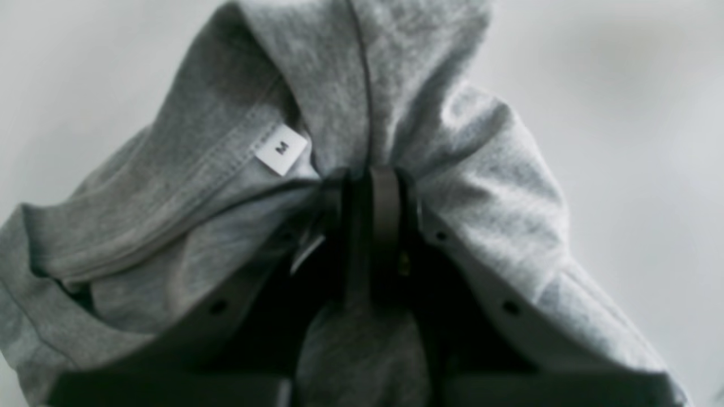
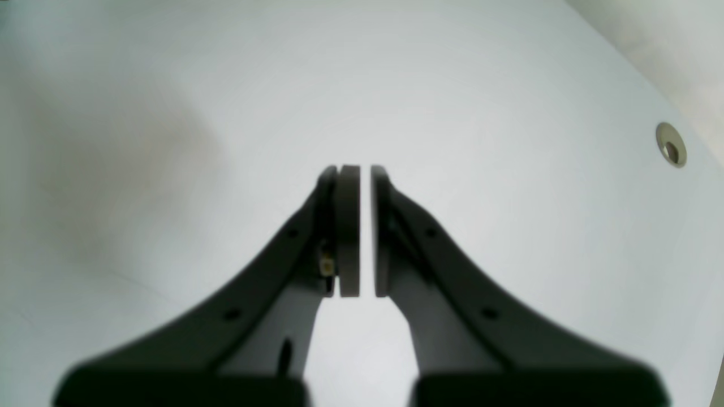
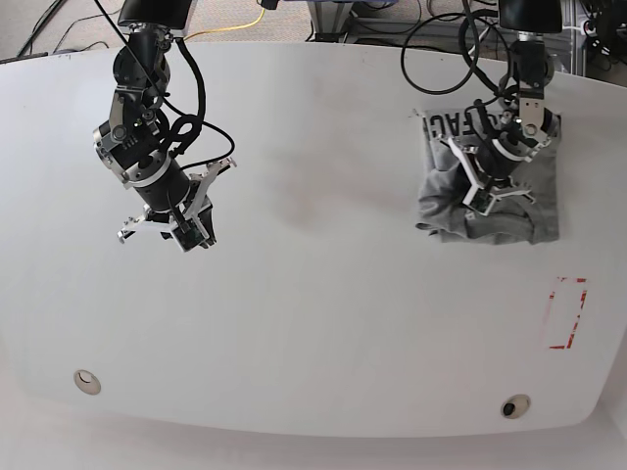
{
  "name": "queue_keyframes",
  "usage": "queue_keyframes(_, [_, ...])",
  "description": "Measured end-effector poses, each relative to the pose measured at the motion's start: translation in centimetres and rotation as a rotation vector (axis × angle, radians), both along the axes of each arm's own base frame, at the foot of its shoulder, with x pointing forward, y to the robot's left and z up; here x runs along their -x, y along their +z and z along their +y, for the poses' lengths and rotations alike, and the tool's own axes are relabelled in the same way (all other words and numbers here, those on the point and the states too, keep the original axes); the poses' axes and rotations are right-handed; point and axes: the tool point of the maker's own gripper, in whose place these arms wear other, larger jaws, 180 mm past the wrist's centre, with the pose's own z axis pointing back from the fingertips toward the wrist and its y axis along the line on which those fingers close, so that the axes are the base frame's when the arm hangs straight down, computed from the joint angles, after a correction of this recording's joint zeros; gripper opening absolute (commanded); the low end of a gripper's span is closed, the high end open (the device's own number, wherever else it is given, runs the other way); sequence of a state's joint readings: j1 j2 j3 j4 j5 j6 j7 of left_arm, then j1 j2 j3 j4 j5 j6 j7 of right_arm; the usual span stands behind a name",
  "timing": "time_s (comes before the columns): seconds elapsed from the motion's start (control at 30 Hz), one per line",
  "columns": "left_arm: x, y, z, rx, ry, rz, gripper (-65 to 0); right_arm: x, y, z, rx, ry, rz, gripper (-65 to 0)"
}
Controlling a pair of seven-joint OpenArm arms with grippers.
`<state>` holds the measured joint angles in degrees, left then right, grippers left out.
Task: Layout the t-shirt on the table in an organized manner, then fold the t-shirt properly
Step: 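Drag the folded shirt with the left gripper toward the table edge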
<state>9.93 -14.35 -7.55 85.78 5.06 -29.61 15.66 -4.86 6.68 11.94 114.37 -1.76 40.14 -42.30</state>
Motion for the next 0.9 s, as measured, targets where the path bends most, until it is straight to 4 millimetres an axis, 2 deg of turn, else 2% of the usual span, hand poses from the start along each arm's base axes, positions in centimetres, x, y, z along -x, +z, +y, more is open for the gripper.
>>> queue_keyframes(0.2, [0.6, 1.3, 7.4, -0.128, 0.079, 0.030, -60.6, 0.0, 0.0, 0.1, -0.002, 0.003, 0.000, -61.7])
queue_keyframes(0.3, [0.6, 2.0, 9.8, -0.168, 0.119, 0.024, -60.6, 0.0, 0.0, 0.1, -0.002, 0.003, -0.001, -61.7])
queue_keyframes(0.37, [0.5, 2.5, 10.6, -0.180, 0.130, 0.015, -60.6, 0.0, 0.0, 0.1, -0.002, 0.003, 0.000, -61.7])
queue_keyframes(0.5, [0.0, 4.0, 9.9, -0.182, 0.118, -0.031, -60.6, 0.0, 0.0, 0.1, -0.001, 0.003, -0.001, -61.7])
queue_keyframes(0.67, [-1.2, 6.4, 7.3, -0.151, 0.088, -0.119, -60.4, -0.1, 0.1, 0.1, -0.001, 0.003, -0.003, -61.7])
queue_keyframes(0.77, [-1.0, 6.4, 6.0, -0.137, 0.100, -0.106, -60.4, -0.1, 0.1, 0.1, -0.002, 0.003, -0.004, -61.7])
queue_keyframes(0.9, [0.3, 5.6, 4.2, -0.127, 0.116, -0.044, -60.6, -0.2, 0.2, 0.1, -0.001, 0.003, -0.006, -61.7])
